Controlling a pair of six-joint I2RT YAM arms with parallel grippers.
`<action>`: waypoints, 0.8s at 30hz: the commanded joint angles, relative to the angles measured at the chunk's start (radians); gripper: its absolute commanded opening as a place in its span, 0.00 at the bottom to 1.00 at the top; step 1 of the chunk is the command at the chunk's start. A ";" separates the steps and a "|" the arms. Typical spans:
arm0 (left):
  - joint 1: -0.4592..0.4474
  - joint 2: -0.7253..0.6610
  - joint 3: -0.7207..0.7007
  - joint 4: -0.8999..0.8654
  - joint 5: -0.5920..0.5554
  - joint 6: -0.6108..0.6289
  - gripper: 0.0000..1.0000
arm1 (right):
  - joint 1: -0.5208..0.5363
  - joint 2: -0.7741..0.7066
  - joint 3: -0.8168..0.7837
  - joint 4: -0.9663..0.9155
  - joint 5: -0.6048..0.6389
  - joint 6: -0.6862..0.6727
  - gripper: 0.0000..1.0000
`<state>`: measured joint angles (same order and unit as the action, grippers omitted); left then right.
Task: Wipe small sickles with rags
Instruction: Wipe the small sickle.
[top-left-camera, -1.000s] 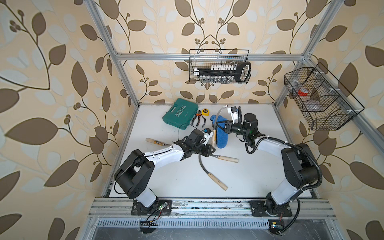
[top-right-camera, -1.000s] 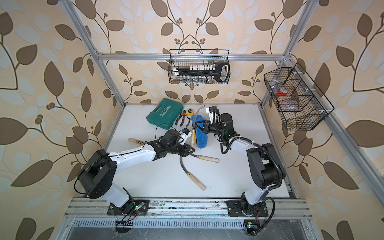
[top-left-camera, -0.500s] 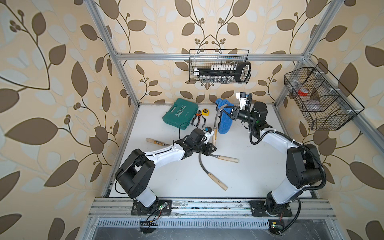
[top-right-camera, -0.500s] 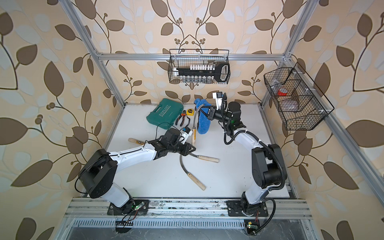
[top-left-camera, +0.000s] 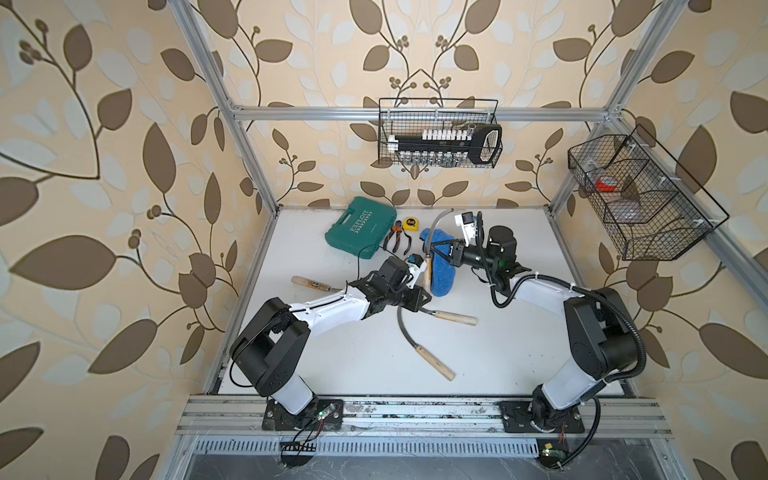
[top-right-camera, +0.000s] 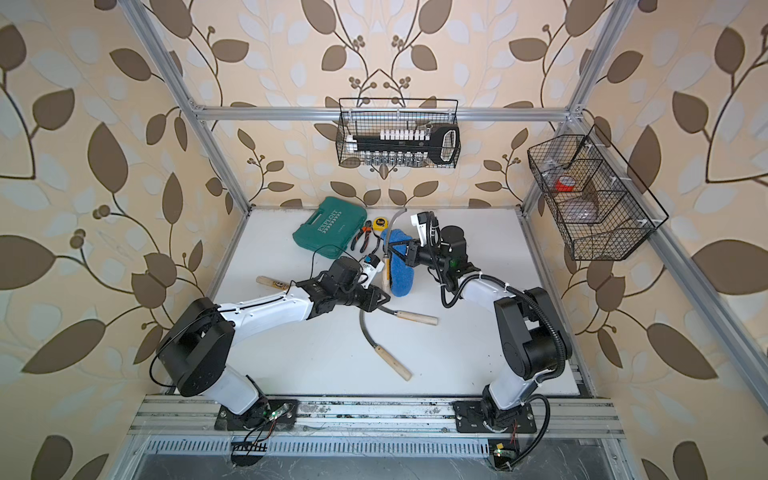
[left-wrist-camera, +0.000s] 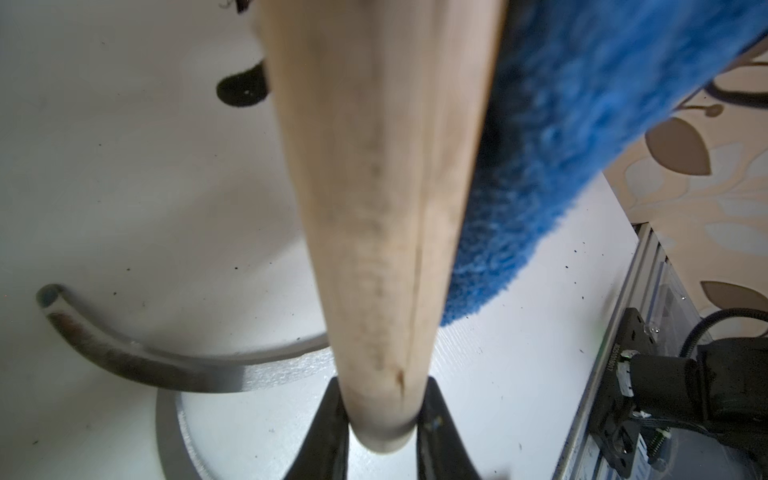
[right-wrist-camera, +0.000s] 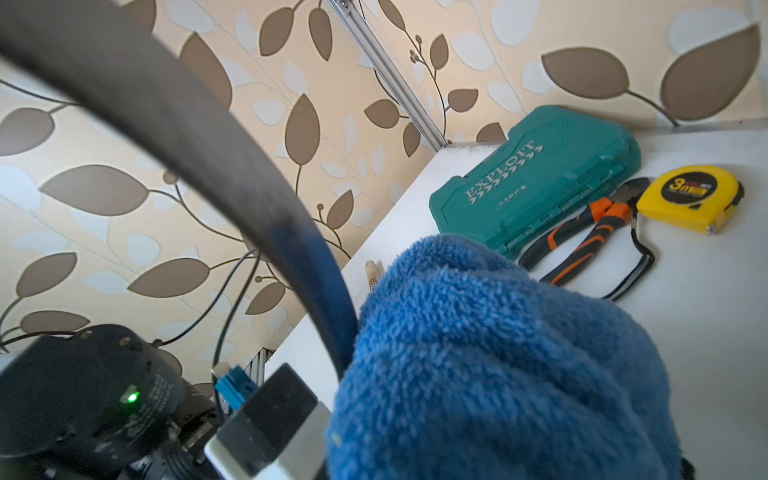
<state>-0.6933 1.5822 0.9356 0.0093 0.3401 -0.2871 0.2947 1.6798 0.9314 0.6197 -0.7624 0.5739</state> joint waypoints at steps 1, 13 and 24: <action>0.000 -0.001 0.032 0.020 -0.013 0.031 0.00 | 0.006 0.001 0.030 0.019 -0.004 -0.019 0.12; 0.000 0.006 0.040 0.013 -0.020 0.035 0.00 | -0.057 -0.101 0.265 -0.127 -0.013 0.006 0.12; 0.000 0.022 0.054 0.005 -0.004 0.040 0.00 | 0.025 -0.132 0.061 -0.123 0.080 -0.107 0.13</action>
<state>-0.6926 1.6001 0.9531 0.0082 0.3141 -0.2626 0.2783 1.5581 1.0637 0.4988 -0.7006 0.5274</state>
